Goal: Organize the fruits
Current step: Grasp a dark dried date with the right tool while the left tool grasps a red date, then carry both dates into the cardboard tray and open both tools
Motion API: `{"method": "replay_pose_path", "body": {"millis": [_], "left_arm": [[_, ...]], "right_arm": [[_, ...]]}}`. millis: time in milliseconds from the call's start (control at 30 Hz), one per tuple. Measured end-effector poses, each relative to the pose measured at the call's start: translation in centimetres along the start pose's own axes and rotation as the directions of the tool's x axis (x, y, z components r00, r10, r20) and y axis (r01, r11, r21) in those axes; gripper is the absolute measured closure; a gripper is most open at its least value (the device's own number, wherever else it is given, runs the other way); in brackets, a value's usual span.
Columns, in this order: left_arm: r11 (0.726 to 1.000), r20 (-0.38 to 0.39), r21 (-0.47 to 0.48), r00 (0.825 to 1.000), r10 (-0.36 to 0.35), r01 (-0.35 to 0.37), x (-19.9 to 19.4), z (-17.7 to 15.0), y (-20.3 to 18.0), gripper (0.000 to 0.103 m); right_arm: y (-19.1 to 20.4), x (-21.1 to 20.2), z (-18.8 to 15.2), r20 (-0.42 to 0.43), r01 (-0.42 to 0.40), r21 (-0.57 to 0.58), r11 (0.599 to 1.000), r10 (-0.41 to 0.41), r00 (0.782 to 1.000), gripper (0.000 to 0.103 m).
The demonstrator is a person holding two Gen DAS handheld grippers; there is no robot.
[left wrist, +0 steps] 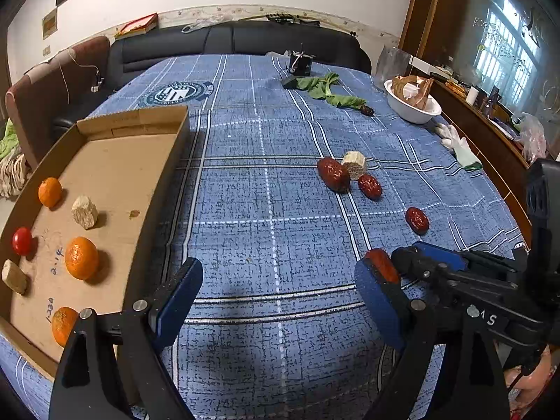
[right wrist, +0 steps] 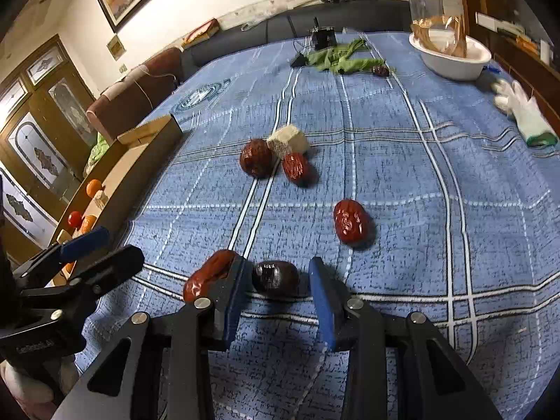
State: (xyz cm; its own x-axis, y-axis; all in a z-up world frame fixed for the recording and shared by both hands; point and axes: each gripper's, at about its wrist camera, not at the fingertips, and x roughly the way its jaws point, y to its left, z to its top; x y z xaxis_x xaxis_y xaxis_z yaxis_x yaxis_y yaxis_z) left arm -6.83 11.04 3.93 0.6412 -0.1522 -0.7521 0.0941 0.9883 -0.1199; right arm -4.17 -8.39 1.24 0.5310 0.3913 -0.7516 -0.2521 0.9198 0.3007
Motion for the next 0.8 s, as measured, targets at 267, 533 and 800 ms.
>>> {"method": "replay_pose_path", "body": {"millis": [267,533,800], "left_arm": [[0.995,-0.028,0.061,0.997,-0.071,0.073,1.0,0.0,-2.6,0.015],[0.987,-0.066,0.136,0.995,-0.078,0.086,3.1,-0.2,-5.2,0.043],[0.987,-0.104,0.138,0.992,-0.068,0.082,3.8,-0.3,-5.5,0.074]], "right_arm": [[-2.0,-1.4,-0.2,0.033,0.035,0.062,0.997,-0.037,0.999,0.079],[-2.7,-2.2,-0.5,0.041,0.061,0.068,0.996,-0.064,0.997,0.079],[-1.7,-3.1,-0.9,0.066,0.058,0.044,0.997,-0.060,0.996,0.079]]}}
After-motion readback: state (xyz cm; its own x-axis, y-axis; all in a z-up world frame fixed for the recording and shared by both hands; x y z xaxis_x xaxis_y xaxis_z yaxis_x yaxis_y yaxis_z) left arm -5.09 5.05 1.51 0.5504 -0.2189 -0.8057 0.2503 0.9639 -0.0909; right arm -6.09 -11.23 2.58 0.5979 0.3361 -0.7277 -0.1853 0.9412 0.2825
